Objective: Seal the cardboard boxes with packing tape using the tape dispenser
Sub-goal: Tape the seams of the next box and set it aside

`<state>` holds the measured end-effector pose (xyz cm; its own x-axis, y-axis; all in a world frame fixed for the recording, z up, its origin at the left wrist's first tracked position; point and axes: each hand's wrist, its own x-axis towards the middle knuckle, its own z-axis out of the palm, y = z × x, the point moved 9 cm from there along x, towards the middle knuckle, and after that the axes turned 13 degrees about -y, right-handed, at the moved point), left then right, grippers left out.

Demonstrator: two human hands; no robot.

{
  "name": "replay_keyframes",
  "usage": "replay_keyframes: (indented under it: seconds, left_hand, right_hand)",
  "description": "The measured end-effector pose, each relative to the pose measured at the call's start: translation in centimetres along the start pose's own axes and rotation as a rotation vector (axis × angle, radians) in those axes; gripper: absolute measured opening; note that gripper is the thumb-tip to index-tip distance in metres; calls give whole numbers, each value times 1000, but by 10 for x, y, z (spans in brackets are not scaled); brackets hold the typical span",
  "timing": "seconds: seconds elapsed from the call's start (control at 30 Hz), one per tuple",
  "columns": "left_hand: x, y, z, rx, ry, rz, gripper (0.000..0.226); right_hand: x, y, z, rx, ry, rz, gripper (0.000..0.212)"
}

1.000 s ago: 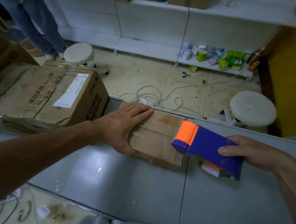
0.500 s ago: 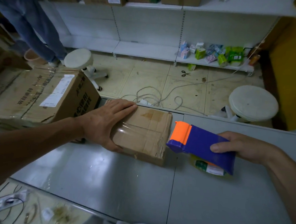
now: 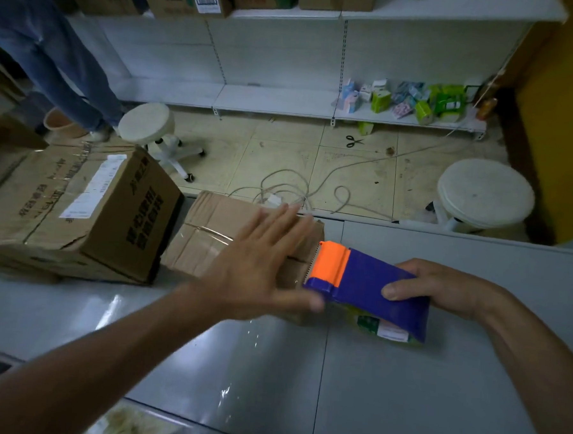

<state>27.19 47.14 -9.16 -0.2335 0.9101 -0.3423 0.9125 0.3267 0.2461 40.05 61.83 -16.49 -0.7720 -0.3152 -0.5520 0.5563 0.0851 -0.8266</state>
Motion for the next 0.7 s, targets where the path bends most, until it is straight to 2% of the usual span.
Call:
replay_keyframes:
  seconds: [0.07, 0.17, 0.3, 0.37, 0.47, 0.7]
  left_hand:
    - [-1, 5, 13, 195, -37, 72, 134]
    - [3, -11, 1, 279, -75, 91, 146]
    - [8, -10, -8, 194, -61, 152, 130]
    - [8, -12, -7, 133, -37, 172, 126]
    - [6, -14, -7, 125, -14, 179, 127]
    - [4, -14, -8, 152, 19, 237, 124]
  right_hand:
    - [0, 0, 1, 1, -9, -3, 88]
    - [0, -1, 1, -6, -9, -4, 83]
    - [-3, -5, 0, -30, 0, 0, 75]
    - [-4, -4, 0, -32, 6, 0, 81]
    - [-6, -1, 0, -14, 8, -1, 92]
    - [-20, 11, 5, 59, -3, -1, 88]
